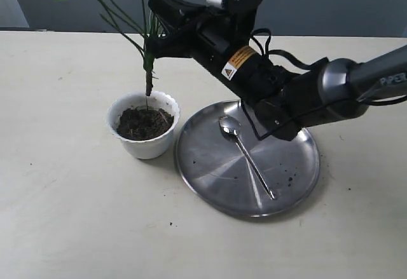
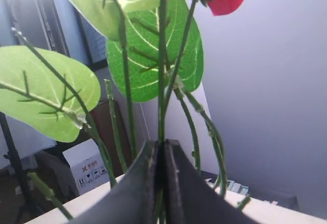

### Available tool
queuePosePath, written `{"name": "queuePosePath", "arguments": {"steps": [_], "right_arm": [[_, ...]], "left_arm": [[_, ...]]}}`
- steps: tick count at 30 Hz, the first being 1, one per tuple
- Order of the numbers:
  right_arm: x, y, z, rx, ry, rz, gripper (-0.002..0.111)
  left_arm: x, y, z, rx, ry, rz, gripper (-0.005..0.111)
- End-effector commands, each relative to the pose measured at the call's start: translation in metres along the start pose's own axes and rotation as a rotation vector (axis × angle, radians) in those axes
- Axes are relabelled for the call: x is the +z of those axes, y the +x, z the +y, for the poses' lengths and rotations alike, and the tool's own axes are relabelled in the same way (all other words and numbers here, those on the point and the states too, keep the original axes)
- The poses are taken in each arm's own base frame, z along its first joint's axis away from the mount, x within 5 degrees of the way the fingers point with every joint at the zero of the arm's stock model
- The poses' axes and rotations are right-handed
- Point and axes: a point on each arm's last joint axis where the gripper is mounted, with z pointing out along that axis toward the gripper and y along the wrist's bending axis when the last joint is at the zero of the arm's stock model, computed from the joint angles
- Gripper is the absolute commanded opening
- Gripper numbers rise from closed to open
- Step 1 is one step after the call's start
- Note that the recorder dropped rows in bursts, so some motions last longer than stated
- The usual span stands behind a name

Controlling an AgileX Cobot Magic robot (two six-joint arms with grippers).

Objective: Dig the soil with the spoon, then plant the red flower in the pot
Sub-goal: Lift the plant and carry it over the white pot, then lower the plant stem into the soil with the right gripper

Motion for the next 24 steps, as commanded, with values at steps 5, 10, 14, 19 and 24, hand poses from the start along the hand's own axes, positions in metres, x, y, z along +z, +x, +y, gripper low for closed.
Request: {"name": "queuePosePath", "arguments": {"steps": [5,10,14,19,24], "right_arm": [[-0.007,0.053,-0.011,0.017,-0.020,0.109,-0.001],[-0.007,0.067,-0.014,0.047,-0.018,0.140,-0.001],[0.000,0.064,-0.014,0.102,-0.029,0.121,-0.001],[0.006,0.063,-0.004,0.081,-0.111,0.128,-0.001],[0.003,0.078,-0.001,0.045,-0.107,0.287,-0.001]], "left_arm": [[0.000,-0.002,-0.001,-0.015,0.013,-0.016,0.000],[0.000,-0.002,-0.001,-0.015,0.013,-0.016,0.000],[0.000,-0.002,-0.001,-0.015,0.013,-0.016,0.000],[0.000,-0.002,-0.001,-0.015,0.013,-0.016,0.000],[0.000,-0.002,-0.001,-0.015,0.013,-0.016,0.000]]}}
